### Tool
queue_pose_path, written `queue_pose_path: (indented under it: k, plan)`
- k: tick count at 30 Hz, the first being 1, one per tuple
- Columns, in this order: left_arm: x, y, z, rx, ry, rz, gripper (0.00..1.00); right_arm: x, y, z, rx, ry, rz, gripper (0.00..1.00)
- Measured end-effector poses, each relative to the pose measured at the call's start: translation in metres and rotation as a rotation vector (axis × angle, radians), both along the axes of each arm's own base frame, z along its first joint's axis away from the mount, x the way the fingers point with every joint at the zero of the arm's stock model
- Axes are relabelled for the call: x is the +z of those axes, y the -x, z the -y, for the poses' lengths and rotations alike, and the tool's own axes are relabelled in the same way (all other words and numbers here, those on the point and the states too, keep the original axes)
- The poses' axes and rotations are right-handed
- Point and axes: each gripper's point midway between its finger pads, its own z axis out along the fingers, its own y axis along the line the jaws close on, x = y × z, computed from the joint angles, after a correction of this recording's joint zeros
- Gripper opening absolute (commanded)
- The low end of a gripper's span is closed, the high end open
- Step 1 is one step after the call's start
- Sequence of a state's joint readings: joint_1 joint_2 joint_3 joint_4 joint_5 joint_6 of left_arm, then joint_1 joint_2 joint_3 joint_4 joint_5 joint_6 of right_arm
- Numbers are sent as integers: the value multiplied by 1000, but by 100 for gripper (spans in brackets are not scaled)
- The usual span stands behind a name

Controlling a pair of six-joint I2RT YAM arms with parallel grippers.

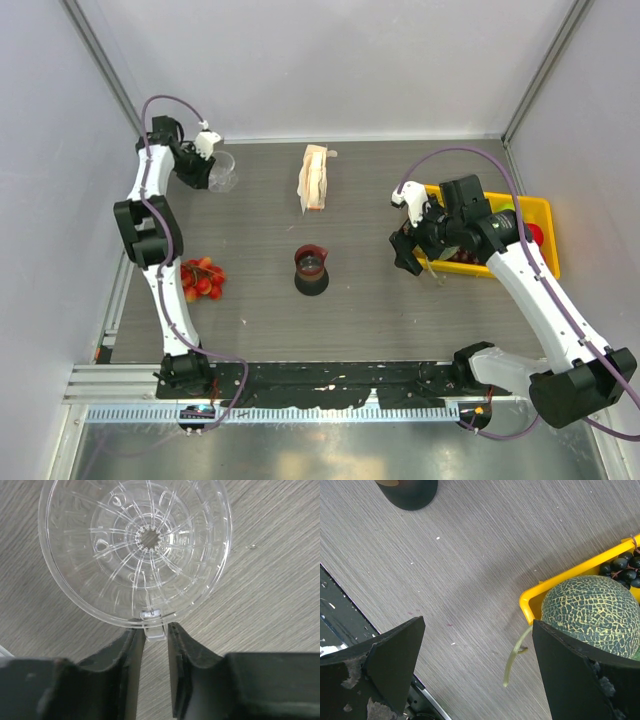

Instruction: Place the coffee filter in the dripper

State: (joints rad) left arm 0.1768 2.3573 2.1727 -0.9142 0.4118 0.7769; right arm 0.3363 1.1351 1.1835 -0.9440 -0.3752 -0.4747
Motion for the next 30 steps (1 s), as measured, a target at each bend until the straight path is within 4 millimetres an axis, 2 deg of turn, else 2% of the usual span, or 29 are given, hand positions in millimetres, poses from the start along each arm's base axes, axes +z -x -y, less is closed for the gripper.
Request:
queue_pose_path:
  k: [1, 6, 11, 19, 24, 30]
  plan:
    - [-1, 1, 2, -8, -2, -4, 22, 0, 0, 0, 0, 0, 0, 95]
    - [-2, 3, 2, -24, 2, -6, 15, 0, 0, 0, -1, 1, 1, 95]
    - [-5, 8, 3, -17, 29, 6, 0, 0, 0, 0, -1, 1, 1, 96]
    - [9, 37, 11, 5, 67, -21, 0, 3, 2, 1, 0, -4, 12, 96]
    - [50, 63, 23, 0, 103, 13, 0, 8, 4, 1, 3, -13, 25, 95]
    - [131, 113, 53, -69, 155, 105, 0, 13, 9, 0, 7, -32, 40, 95]
